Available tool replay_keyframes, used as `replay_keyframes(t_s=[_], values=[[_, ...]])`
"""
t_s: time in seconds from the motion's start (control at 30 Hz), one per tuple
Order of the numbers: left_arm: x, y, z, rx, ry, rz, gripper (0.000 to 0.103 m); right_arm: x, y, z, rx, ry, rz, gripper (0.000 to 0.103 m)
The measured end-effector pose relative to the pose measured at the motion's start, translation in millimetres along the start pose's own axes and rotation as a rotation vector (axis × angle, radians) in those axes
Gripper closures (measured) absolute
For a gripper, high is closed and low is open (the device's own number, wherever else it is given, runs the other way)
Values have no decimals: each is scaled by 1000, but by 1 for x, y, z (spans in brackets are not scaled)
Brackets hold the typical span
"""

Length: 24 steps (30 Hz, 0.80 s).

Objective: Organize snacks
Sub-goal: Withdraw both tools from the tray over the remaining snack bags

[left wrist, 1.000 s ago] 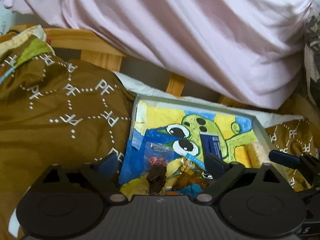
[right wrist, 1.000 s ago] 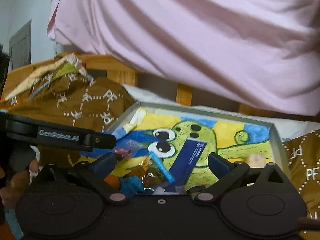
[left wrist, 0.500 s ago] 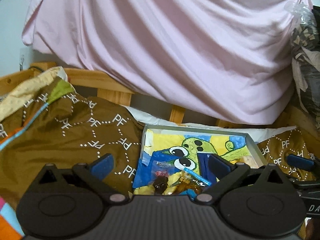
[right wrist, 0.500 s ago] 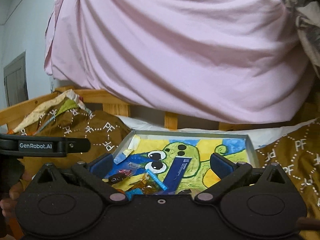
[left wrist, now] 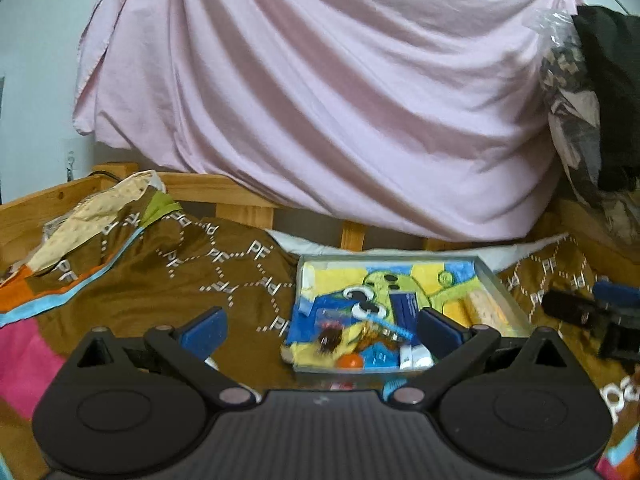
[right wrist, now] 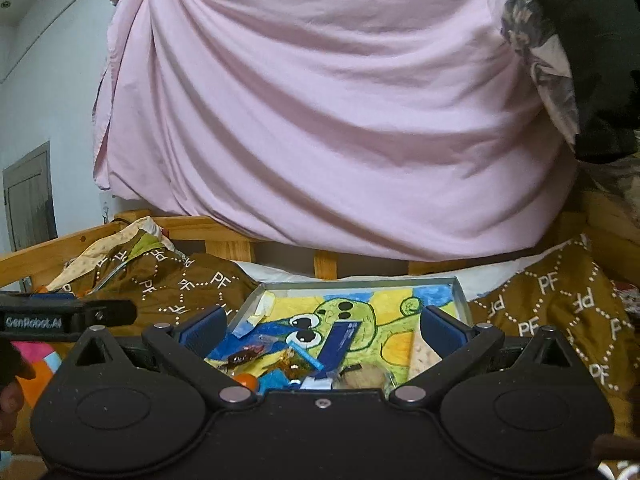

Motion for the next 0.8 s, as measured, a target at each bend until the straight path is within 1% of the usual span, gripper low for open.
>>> replay_keyframes(t_s=[0.17, 0.4, 0.57, 0.8], values=[[4, 18, -22, -33, -12, 20, 0, -2, 12, -24, -22, 8, 11, 1], [7, 35, -43, -78, -16, 24, 0, -5, 33, -52, -88, 24, 12, 1], [9, 44, -53, -108, -22, 24, 0, -6, 46, -63, -148, 40, 13, 1], [15, 58, -63, -171, -28, 27, 0, -10, 65, -67, -248, 57, 8, 1]])
Point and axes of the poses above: each gripper's, at about its wrist camera, not at the fingertips, and z roughly the way its jaws point, x to its right, y to its underside, the point moved 1 cm from there along z, roughly the way its jaws point, and after that the axes turned 12 degrees about z, right-handed, at the moved point
